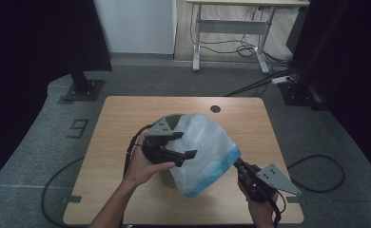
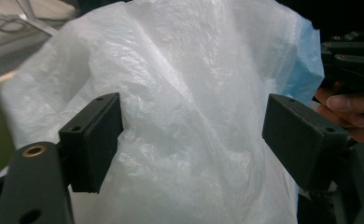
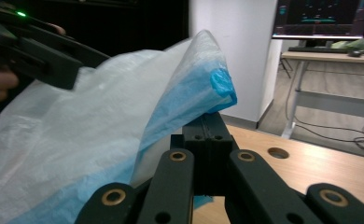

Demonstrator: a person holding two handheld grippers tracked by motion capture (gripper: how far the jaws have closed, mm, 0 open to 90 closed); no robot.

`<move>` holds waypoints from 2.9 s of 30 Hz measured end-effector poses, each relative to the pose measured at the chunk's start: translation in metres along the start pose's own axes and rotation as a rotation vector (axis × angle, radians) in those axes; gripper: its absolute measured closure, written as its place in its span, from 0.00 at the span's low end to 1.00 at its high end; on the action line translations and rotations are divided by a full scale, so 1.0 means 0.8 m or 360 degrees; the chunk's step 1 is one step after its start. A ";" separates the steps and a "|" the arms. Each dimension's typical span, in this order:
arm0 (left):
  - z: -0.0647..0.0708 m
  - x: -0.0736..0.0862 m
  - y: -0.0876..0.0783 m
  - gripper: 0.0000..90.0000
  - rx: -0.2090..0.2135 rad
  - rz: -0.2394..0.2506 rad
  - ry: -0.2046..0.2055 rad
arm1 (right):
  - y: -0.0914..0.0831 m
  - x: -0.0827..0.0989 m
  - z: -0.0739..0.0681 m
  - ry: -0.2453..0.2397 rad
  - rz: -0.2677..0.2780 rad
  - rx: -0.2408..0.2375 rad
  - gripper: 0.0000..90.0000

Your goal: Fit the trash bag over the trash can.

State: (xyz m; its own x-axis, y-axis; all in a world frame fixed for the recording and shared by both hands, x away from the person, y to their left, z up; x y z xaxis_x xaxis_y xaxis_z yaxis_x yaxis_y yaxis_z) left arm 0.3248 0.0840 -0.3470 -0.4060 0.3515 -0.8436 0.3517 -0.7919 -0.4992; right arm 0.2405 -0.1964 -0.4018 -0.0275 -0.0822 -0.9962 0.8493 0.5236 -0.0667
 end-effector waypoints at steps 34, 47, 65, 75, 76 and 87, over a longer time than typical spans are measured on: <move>-0.022 -0.001 0.000 0.98 0.0143 0.0227 -0.0182 | -0.001 0.014 0.005 0.0053 -0.0043 -0.0013 0.99; -0.043 0.004 -0.018 0.99 0.0186 0.0275 -0.0289 | 0.002 0.018 0.002 0.0023 -0.0077 -0.0002 0.83; -0.049 0.011 -0.012 0.98 0.0209 0.0276 -0.0358 | -0.004 0.016 -0.017 0.0075 -0.0066 -0.0065 0.81; -0.041 0.010 -0.012 0.98 0.0196 0.0268 -0.0315 | 0.017 0.018 -0.015 0.0112 -0.0097 -0.0082 0.81; -0.041 0.010 -0.013 0.98 0.0195 0.0269 -0.0314 | 0.019 0.019 -0.015 0.0122 -0.0098 -0.0081 0.81; -0.041 0.013 -0.021 0.98 0.0196 0.0275 -0.0302 | 0.023 0.016 -0.007 0.0162 -0.0076 -0.0053 0.83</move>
State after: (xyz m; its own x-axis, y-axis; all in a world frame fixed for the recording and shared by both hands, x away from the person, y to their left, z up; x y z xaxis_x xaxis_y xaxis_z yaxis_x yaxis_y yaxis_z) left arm 0.3426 0.1172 -0.3538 -0.5036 0.1154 -0.8562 0.3290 -0.8908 -0.3135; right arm 0.2527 -0.1827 -0.4163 -0.1224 -0.0223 -0.9922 0.8279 0.5491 -0.1145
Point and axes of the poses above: each handheld gripper's, and its own axes: y roughly forward along the jaws, x roughly out of its underside, z roughly to its right, the point moved 1 cm from there along y, roughly forward along the jaws, and after that the axes turned 4 degrees about -y, right-handed, at the moved point
